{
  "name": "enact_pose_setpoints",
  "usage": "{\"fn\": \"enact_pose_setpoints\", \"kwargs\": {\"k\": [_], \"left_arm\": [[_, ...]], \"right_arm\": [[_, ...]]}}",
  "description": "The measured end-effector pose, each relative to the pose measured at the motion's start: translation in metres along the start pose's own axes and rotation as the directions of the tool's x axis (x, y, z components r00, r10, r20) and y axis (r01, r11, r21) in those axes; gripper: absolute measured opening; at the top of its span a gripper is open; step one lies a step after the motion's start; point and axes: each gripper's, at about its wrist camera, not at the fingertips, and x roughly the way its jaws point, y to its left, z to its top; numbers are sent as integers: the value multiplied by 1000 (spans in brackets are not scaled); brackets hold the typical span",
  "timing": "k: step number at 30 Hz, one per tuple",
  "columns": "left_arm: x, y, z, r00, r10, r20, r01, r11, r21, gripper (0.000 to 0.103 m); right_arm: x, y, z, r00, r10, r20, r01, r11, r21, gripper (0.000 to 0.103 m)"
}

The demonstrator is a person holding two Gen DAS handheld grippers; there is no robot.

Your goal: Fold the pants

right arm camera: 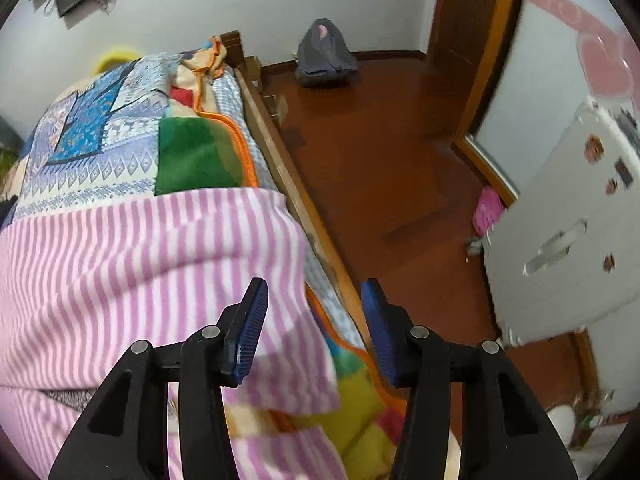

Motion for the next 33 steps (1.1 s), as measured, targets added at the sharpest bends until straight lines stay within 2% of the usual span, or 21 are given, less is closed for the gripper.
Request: {"fn": "enact_pose_setpoints", "kwargs": {"k": [3,5,7,9,13,17,20,24,25,28,30,33], "left_arm": [[29,-7,-4,997,-7,-82,8,1000,11,74],[37,-8,-7,996,-2,-85,2,1000,-3,73],[35,-9,-8,998,0,-66,0,1000,1,63],[31,-12,-9,999,-14,-52,15,1000,14,34],[30,-26,-8,997,66,-33,-64,995,80,29],[28,-33,-7,992,123,-2,-123,989,86,25],[17,-32,-8,984,166,63,-171,982,79,23],[-11,-26,-6,972,194,135,-200,979,29,21],[-17,-24,-5,969,197,147,-202,979,20,21],[-37,-26,-1,960,206,190,-213,977,18,20],[-53,-28,-2,957,196,213,-204,979,19,19],[-85,-34,-9,947,179,267,-194,981,28,18]], "right_arm": [[9,14,9,1000,8,-1,-8,1000,-29,49],[13,21,14,1000,25,1,-25,999,-35,55],[17,26,17,999,38,14,-37,999,-32,59],[20,30,20,998,55,23,-54,998,-30,59],[27,38,26,997,70,27,-68,997,-40,59],[27,41,35,997,57,53,-53,996,-70,59],[28,43,43,996,54,68,-48,995,-90,66],[34,43,54,988,127,88,-120,990,-79,78],[41,46,57,987,149,68,-143,986,-87,79],[57,56,56,991,129,31,-125,987,-105,79],[55,63,53,982,187,29,-184,979,-93,79],[34,90,47,954,296,46,-288,950,-123,79]]}}
